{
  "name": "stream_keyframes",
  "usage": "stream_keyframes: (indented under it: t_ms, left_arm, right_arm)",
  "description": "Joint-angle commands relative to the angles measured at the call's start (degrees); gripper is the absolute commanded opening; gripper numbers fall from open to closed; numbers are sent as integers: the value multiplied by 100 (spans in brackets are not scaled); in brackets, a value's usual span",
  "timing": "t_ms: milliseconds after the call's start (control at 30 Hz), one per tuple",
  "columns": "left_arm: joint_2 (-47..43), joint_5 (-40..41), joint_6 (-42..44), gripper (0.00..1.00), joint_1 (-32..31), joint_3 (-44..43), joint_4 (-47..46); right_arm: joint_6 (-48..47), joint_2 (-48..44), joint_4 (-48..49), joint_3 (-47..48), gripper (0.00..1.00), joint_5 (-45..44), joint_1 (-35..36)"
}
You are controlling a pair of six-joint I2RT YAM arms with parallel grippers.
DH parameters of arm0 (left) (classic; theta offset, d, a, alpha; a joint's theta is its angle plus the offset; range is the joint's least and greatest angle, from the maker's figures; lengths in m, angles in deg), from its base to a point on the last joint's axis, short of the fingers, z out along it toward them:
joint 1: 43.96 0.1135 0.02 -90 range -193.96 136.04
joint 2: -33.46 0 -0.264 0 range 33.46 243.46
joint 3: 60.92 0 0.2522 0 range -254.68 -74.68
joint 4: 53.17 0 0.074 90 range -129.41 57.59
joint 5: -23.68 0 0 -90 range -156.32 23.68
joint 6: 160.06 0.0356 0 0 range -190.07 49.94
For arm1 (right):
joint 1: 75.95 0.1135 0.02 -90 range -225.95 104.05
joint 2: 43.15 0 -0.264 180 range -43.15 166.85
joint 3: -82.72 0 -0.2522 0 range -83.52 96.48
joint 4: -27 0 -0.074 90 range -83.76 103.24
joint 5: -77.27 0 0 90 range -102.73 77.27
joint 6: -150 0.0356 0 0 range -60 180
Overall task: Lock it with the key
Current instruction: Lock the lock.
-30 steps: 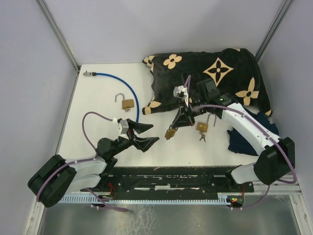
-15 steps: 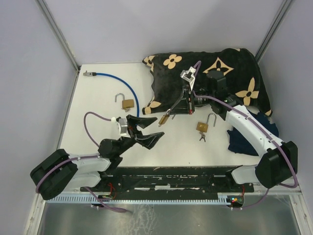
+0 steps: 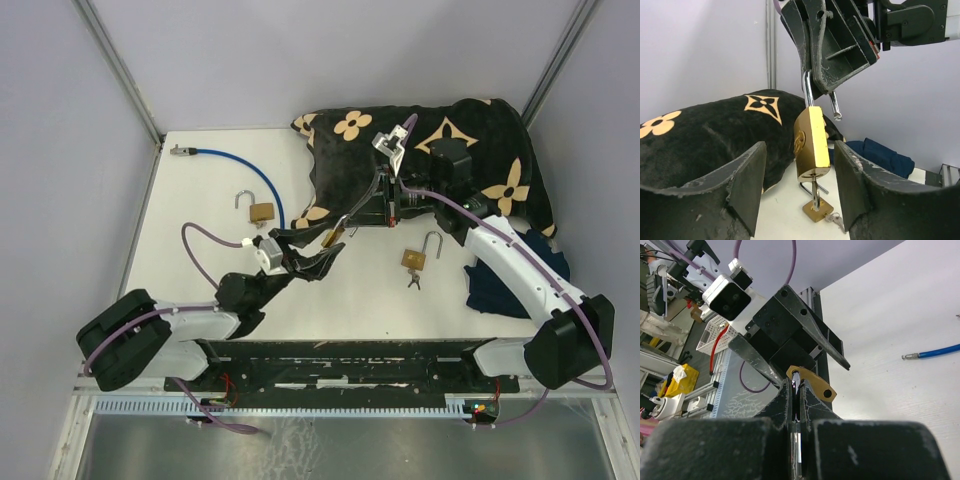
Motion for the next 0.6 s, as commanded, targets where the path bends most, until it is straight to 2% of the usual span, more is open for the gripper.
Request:
stream_keyframes:
  t_ms: [0,100,167,200,333,400,433,467,500,567]
  left_arm:
    - [76,196,259,59,-34,-160,-338]
    - [99,200,230,53,-30,-149,-345]
    - [95,205,193,36,-34,-149,-358]
    - [90,227,154,32,-32,-141,-385]
    - [-29,213,-88,29,-19,-126,-373]
    - [-163,102,-233,21,-5,-124,-126]
    - [-248,23,-328,15,26,-120,-10]
    - [-333,-95,-453,11,58,-105,108]
    - [-469,-229,-593,6,107,-87,225]
    - [-686,-564,-921,3,287,-44,524]
  right_arm:
    - [236,-198,536,191,2,208,-25]
    - [230,-198,538,157,2,198,-24]
    - [200,-188,547,125,2,192,-25]
    - [163,-183,527,127,2,184,-22]
    - [-210,-176,155,142,2,167,-25]
    - [-505,-188,-140,163,3,219,-19]
    - [-720,-189,-389,194,5,267,-25]
    - [-1117,-204,-788,261,13,259,-19]
    - [-1847,-215,-1389,377,18,227,-18]
    - [-2971,-231,-2584,698,28,64,-17]
